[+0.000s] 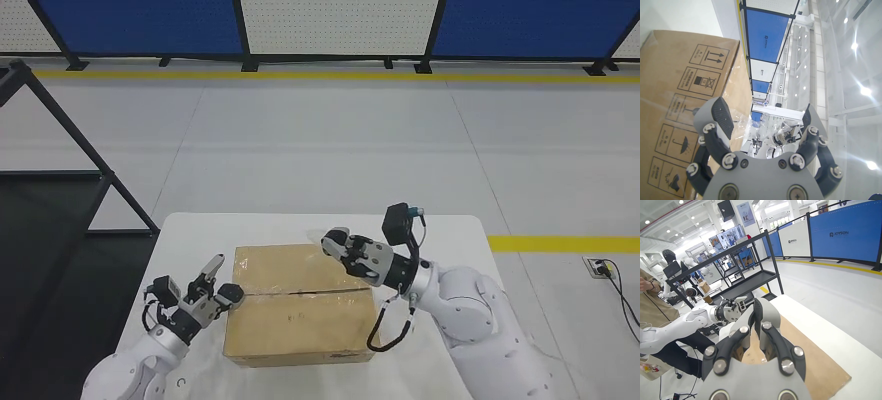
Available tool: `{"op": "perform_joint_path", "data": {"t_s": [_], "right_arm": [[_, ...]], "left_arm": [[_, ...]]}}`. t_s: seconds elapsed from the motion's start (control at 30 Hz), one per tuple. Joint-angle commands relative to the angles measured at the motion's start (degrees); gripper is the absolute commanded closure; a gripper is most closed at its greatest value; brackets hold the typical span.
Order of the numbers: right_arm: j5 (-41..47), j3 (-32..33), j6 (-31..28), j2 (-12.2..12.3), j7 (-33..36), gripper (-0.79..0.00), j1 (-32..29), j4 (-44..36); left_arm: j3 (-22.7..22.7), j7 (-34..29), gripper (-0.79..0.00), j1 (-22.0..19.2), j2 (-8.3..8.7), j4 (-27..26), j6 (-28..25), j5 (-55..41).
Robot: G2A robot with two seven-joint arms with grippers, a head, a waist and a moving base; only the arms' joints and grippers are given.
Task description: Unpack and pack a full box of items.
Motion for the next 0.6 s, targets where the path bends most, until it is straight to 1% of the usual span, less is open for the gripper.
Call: {"op": "perform_joint_path", "data": {"t_s": [0.0, 0.27, 0.57], "right_arm": [[0.18, 0.33, -0.06, 0.13, -0.33, 0.000, -0.43, 0.36], [0.62, 1.11, -1.00, 0.58, -2.21, 0.000, -2.31, 1.97], [0.94, 1.05, -1.99, 0.88, -3.56, 0.000, -3.04, 2.80]], "left_arm": [[0.11, 0.10, -0.785, -0.01, 0.01, -0.04, -0.01, 0.19], [0.52, 0.28, -0.785, -0.22, 0.01, -0.33, 0.44, 0.32], [3.26, 0.26, -0.785, -2.65, -0.05, -0.74, 2.38, 2.69]]}}
